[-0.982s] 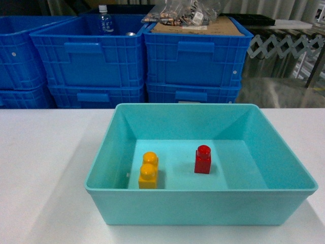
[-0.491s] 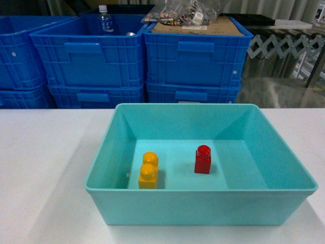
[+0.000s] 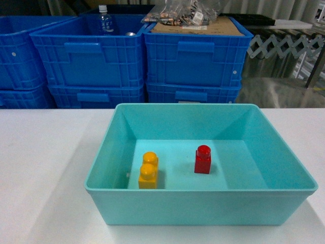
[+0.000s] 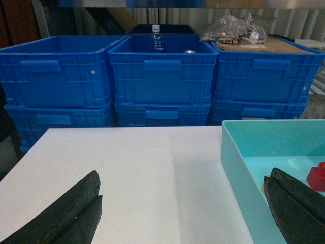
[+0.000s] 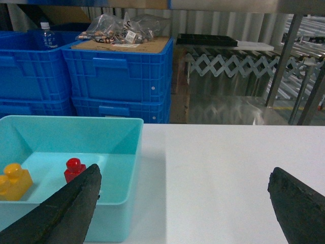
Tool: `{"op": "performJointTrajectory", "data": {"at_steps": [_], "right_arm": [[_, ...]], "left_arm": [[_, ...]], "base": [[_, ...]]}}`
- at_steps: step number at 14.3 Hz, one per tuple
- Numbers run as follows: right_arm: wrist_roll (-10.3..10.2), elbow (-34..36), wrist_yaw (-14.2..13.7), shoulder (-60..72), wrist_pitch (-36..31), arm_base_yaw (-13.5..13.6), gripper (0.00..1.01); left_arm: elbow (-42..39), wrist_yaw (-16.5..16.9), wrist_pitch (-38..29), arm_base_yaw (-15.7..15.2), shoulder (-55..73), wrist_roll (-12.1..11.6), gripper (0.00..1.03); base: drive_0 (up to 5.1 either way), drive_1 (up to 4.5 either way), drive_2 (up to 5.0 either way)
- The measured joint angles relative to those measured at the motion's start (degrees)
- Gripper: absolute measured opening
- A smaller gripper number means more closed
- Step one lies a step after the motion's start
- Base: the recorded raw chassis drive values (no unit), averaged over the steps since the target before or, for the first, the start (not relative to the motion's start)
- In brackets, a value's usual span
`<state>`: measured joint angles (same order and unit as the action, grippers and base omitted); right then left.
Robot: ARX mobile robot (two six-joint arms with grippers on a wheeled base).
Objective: Pick red block from blue box to shelf
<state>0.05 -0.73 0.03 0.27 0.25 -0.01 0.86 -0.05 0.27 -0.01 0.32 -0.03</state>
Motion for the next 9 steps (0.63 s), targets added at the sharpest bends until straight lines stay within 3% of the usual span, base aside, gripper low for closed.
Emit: {"op": "performJointTrajectory", "data": {"at_steps": [4, 5, 6, 7, 9], "right_arm": [[0.0, 0.0, 0.0, 0.0, 0.0, 0.0, 0.98], [0.4, -0.3, -0.8, 0.3, 1.7, 0.3, 0.98], [1.7, -1.9, -3.9, 5.1, 4.3, 1.6, 0.98], [2.6, -3.8, -3.4, 12.9, 1.3, 1.5, 0.98], [2.2, -9.5, -0.7, 27.0, -5.9, 2.8, 0.98]], "left_arm": [[0.0, 0.0, 0.0, 0.0, 0.0, 0.0, 0.98], [0.0, 0.0, 0.0, 0.0, 0.0, 0.0, 0.98], [0.0, 0.0, 0.0, 0.0, 0.0, 0.0, 0.98], [0.0, 0.0, -0.1, 0.0, 0.0, 0.0, 0.98], [0.0, 0.0, 0.0, 0.0, 0.0, 0.0, 0.98]], "base": [[0.0, 0.00, 0.0], [0.0, 0.00, 0.0], [0.0, 0.00, 0.0], [0.0, 0.00, 0.0], [0.0, 0.00, 0.0]]}}
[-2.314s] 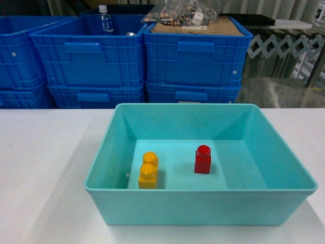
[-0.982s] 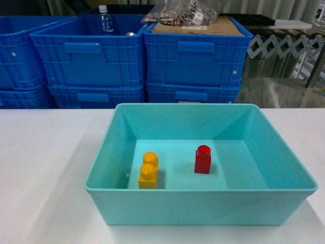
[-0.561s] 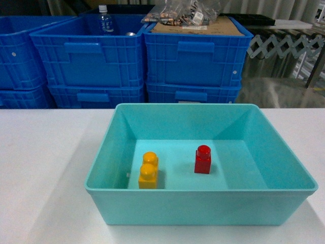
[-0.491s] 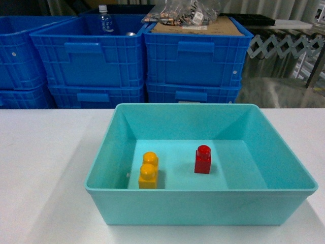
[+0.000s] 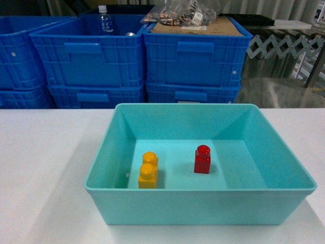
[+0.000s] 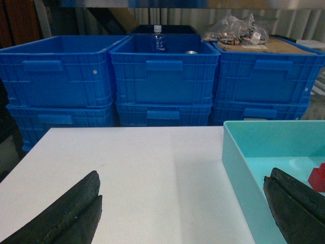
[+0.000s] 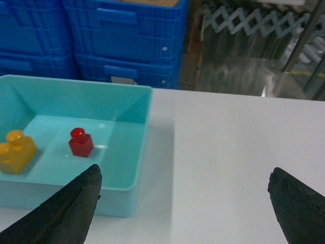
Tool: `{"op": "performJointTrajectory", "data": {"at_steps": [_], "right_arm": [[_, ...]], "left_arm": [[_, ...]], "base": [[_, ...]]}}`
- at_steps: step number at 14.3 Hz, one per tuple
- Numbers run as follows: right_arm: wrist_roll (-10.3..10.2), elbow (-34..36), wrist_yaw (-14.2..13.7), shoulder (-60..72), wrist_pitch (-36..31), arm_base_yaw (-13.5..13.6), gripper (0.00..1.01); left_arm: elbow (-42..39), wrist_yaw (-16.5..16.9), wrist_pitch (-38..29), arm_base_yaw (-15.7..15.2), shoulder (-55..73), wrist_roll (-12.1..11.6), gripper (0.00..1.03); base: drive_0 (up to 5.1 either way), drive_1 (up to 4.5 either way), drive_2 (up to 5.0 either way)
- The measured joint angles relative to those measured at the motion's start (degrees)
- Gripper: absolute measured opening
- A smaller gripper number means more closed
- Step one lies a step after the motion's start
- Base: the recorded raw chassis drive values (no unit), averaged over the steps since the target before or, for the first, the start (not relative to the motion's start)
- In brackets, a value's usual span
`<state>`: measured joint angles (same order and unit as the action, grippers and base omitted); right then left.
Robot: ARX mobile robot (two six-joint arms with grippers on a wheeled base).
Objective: Pick red block from blue box to shelf
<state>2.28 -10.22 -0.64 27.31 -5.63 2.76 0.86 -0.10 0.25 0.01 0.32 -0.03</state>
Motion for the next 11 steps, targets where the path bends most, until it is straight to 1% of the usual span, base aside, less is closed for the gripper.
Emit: {"op": "performJointTrajectory", "data": {"at_steps": [1, 2, 3, 4, 5, 6, 7, 8, 9, 11], "right_arm": [[-0.5, -2.8, -0.1, 6.7, -1.9, 2.3, 0.98], [-1.4, -6.1, -0.8, 15.1, -4.0, 5.6, 0.98], [-2.3, -9.5, -2.2, 22.3, -5.4, 8.9, 0.98], [-3.0, -14.1, -2.6, 30.6, -6.3, 12.9, 0.98], [-2.9, -19.2, -3.0, 38.1, -6.8, 16.6, 0.98], [-3.0, -23.6, -3.9, 44.5, -6.3, 19.3, 0.98], [-3.7, -28.0, -4.3, 50.9, -4.8, 21.0, 0.98], [-4.9, -33.0, -4.5, 58.2, -3.1, 22.5, 0.98], [-6.2, -37.2, -4.7, 64.0, -1.6, 23.2, 0.98], [-8.2, -45.4, -7.0, 73.8, 1.1, 24.1, 0.98]], "left_arm": [[0.0, 0.1, 0.0, 0.0, 0.0, 0.0, 0.98], [0.0, 0.1, 0.0, 0.0, 0.0, 0.0, 0.98], [0.0, 0.0, 0.0, 0.0, 0.0, 0.0, 0.98], [0.0, 0.0, 0.0, 0.0, 0.0, 0.0, 0.98], [0.0, 0.1, 0.0, 0.0, 0.0, 0.0, 0.98], [0.0, 0.0, 0.0, 0.0, 0.0, 0.0, 0.98], [0.0, 0.0, 0.0, 0.0, 0.0, 0.0, 0.98], [0.0, 0.0, 0.0, 0.0, 0.0, 0.0, 0.98], [0.0, 0.1, 0.0, 0.0, 0.0, 0.0, 0.98], [0.0, 0.1, 0.0, 0.0, 0.0, 0.0, 0.98]], "base": [[0.0, 0.00, 0.0], [0.0, 0.00, 0.0], [0.0, 0.00, 0.0], [0.0, 0.00, 0.0], [0.0, 0.00, 0.0], [0.0, 0.00, 0.0], [0.0, 0.00, 0.0], [0.0, 0.00, 0.0], [0.0, 0.00, 0.0], [0.0, 0.00, 0.0]]}}
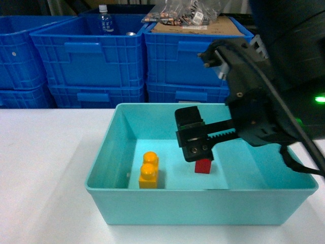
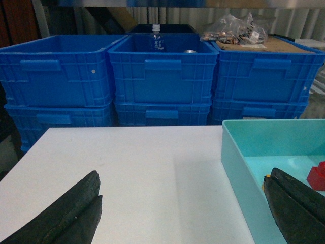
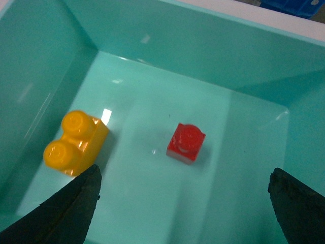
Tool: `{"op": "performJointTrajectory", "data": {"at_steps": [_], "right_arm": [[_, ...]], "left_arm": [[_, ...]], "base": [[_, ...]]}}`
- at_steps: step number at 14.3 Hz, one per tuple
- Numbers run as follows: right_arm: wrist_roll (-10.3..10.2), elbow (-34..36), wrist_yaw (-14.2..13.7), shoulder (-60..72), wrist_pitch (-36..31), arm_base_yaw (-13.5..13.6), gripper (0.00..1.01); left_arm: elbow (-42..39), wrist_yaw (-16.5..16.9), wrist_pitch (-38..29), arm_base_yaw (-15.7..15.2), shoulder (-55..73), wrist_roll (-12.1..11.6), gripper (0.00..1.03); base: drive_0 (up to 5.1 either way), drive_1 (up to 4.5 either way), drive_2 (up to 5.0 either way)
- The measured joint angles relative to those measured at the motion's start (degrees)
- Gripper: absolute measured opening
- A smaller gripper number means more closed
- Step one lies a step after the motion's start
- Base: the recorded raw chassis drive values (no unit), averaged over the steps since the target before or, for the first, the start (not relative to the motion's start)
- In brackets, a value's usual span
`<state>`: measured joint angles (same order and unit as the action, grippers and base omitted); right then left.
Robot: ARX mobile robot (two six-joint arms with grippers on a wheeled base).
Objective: Pick red block from blue box to shelf
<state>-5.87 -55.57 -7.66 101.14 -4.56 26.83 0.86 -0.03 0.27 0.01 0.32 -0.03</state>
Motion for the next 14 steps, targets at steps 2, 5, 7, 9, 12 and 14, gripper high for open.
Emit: {"op": "performJointTrajectory", "data": {"at_steps": [2, 5, 7, 9, 12, 14], "right_arm": [[-2.3, -7.3, -1.9, 7.5, 2.2, 0.5, 0.98], [-6.4, -16.0, -4.1, 16.9, 5.0, 0.5, 0.98], [-8.1, -18.9, -4.3, 21.3, 6.8, 0.4, 0.98], [-8.7, -19.6, -4.8, 24.2, 6.6, 0.5, 0.98], [-8.2, -18.8, -7.9, 26.6, 1.1, 0.5, 0.27], [-8.0, -16.4, -7.6, 25.0, -0.9, 0.5, 0.26]], "left_arm": [[0.0, 0.0, 0.0, 0.0, 0.0, 0.0, 0.98], [0.0, 0.0, 0.0, 0.0, 0.0, 0.0, 0.98], [0.0, 0.0, 0.0, 0.0, 0.0, 0.0, 0.98], [0.0, 0.0, 0.0, 0.0, 0.0, 0.0, 0.98], [0.0, 0.0, 0.0, 0.0, 0.0, 0.0, 0.98], [0.0, 0.0, 0.0, 0.0, 0.0, 0.0, 0.98]], "base": [[0.0, 0.00, 0.0], [0.0, 0.00, 0.0], [0.0, 0.00, 0.0], [0.0, 0.00, 0.0], [0.0, 0.00, 0.0], [0.0, 0.00, 0.0]]}}
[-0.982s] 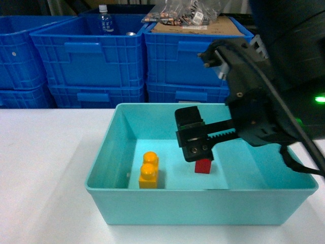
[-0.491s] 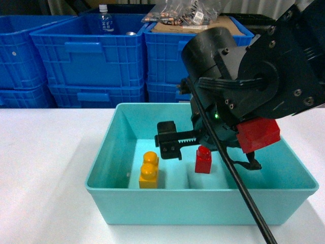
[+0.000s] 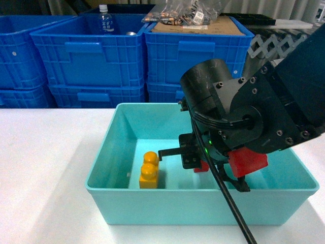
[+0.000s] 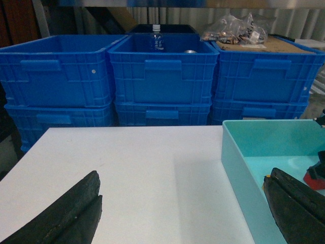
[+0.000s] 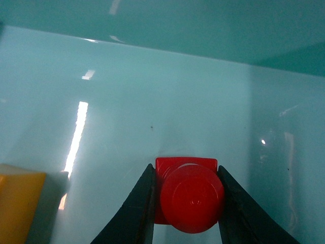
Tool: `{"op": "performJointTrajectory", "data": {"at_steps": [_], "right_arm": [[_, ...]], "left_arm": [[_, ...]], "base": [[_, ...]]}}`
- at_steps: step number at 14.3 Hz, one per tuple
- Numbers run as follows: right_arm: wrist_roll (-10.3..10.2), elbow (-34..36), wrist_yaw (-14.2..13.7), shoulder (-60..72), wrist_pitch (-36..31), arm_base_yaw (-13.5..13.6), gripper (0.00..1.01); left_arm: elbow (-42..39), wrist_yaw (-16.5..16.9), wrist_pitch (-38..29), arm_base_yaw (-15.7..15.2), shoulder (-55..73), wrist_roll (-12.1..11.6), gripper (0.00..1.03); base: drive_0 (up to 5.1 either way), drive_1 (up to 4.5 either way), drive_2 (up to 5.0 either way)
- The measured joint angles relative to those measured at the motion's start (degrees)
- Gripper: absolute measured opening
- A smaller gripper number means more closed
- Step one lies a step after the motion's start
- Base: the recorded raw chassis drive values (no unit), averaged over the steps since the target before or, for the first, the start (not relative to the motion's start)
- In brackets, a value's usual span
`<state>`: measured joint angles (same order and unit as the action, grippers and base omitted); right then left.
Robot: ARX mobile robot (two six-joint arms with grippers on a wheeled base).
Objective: Pick red block from blue box to shelf
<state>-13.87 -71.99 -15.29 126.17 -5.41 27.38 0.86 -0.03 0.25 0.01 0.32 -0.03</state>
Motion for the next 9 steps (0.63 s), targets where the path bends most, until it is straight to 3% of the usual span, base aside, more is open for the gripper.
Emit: {"op": "performJointTrajectory", "data": {"at_steps": [3, 7, 9], "right_arm": [[0.9, 6.6, 0.8, -7.1, -4.8, 0.1, 0.26], [1.7, 16.2, 4.4, -23.8, -9.6, 0.0, 0.26], [3.6, 27.0, 6.2, -38.4, -12.3, -0.9, 0.26]], "left_arm": [[0.0, 0.0, 0.0, 0.0, 0.0, 0.0, 0.98], [0.0, 0.0, 0.0, 0.0, 0.0, 0.0, 0.98], [0.0, 0.0, 0.0, 0.0, 0.0, 0.0, 0.98]], "base": [[0.0, 0.00, 0.0], [0.0, 0.00, 0.0], [0.0, 0.00, 0.0]]}}
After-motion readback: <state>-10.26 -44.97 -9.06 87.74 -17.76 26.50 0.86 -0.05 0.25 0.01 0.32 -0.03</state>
